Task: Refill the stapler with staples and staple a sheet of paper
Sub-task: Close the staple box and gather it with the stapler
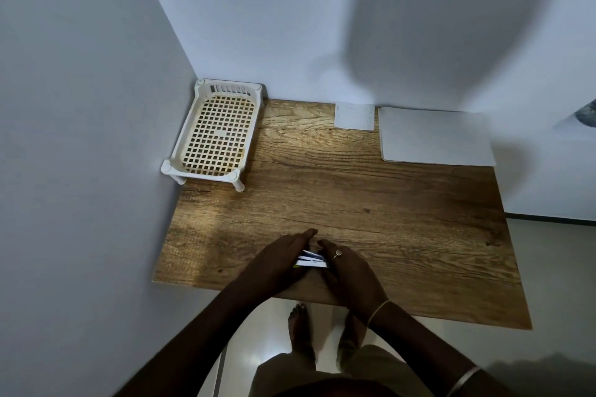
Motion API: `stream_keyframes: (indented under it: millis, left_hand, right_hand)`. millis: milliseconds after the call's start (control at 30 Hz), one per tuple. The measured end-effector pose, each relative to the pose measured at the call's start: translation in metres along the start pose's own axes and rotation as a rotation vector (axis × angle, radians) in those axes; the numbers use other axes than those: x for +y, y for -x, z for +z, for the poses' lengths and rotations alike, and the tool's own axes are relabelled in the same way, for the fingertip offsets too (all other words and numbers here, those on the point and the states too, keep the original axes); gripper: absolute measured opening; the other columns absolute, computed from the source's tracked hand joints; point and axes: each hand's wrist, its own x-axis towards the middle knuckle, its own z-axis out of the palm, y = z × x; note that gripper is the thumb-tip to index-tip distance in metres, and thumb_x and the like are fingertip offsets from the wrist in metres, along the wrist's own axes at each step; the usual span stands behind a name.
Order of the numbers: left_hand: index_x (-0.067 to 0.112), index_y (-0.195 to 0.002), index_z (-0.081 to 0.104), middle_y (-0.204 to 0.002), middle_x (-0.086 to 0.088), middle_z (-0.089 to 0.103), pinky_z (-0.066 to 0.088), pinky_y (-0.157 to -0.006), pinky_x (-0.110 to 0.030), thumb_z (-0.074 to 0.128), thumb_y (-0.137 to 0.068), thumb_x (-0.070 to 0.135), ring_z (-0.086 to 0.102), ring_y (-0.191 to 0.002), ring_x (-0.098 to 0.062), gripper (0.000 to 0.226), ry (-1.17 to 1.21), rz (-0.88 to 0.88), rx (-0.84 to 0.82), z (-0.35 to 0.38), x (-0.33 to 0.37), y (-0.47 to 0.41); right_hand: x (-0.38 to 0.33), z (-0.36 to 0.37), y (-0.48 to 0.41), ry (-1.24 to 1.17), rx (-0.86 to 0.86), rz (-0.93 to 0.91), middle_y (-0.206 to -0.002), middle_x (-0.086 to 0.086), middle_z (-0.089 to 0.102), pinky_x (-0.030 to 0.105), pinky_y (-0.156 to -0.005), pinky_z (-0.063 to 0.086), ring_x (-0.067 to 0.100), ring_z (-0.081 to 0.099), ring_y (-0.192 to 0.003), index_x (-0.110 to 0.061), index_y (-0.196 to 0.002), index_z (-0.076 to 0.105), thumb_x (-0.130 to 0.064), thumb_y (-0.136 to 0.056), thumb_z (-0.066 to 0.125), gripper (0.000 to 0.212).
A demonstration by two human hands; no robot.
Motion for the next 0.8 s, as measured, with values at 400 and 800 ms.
stream_keyframes:
  millis: [400,800]
  left_hand:
    - [0.027,-0.157,0.03,-0.133,-0.006,0.062,0.041,-0.091,-0.028,0.066,-0.088,0.027,0.058,-0.118,-0.024,0.078,0.027,-0.029,0.003,0.003,-0.007,-0.003]
    - [0.025,-0.149,0.044,-0.132,0.001,0.065,0.043,-0.095,-0.023,0.074,-0.09,0.025,0.06,-0.118,-0.015,0.066,0.04,0.072,0.116,-0.068,-0.005,-0.018]
  right_hand:
    - [-0.003,-0.011,-0.001,-0.027,0.028,-0.045,-0.137,0.003,0.062,0.025,-0.102,0.039,0.019,0.058,-0.124,-0.022,-0.146,0.048,-0.021,-0.096,0.059,0.052]
    - [-0.028,-0.05,-0.034,-0.088,0.218,-0.183,-0.1,0.003,0.074,0.025,-0.075,0.046,0.02,0.069,-0.09,-0.021,-0.118,0.065,-0.022,-0.087,0.07,0.031]
